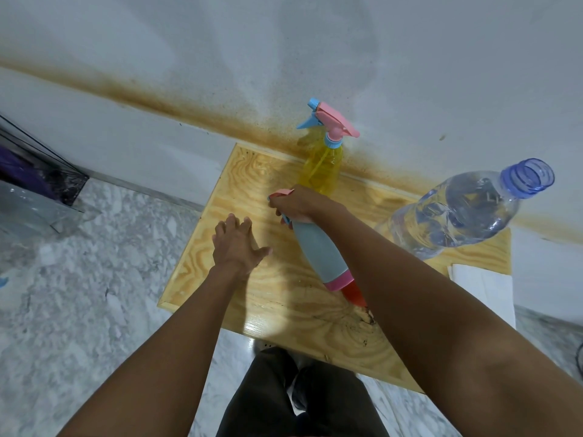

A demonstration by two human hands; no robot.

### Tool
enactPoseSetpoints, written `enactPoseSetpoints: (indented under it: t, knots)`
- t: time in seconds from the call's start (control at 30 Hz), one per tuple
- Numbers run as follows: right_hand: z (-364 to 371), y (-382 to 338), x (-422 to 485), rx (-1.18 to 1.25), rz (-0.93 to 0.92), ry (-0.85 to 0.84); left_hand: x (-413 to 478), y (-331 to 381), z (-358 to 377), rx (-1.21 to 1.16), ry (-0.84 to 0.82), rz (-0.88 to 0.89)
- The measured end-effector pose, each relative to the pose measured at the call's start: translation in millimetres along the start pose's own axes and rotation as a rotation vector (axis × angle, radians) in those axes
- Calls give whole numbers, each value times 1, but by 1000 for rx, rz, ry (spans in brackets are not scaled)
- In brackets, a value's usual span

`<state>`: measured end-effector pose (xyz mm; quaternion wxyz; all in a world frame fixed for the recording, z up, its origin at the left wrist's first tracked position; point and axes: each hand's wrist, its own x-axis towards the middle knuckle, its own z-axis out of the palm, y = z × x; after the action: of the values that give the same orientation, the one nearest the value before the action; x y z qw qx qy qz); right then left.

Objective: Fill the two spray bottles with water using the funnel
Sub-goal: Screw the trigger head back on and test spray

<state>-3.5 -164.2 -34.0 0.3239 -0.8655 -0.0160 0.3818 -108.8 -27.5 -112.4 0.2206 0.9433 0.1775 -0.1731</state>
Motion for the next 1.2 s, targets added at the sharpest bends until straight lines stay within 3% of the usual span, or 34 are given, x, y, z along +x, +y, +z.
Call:
enactPoseSetpoints:
  t: [0.13, 0.33, 0.7, 0.83, 0.93, 1.1, 1.2]
  knots:
    - [6, 8, -1, 41, 3, 83, 0, 0, 0, 3, -3, 2]
    - [5, 3, -7, 31, 3, -34, 0, 0, 0, -1, -2, 0]
    - [14, 8, -6, 165, -15, 28, 1, -1, 2, -6, -5, -10]
    - [14, 11, -8, 223, -22, 120, 1, -1, 2, -6, -5, -10]
    - [10, 8, -13, 229, -92, 67, 2, -2, 3, -13, 3, -8]
    - [0, 3, -45, 547, -218, -112, 2, -2, 3, -4, -4, -8]
    - [-7, 5, -70, 744, -356, -108, 2, -2, 3, 13, -8, -2]
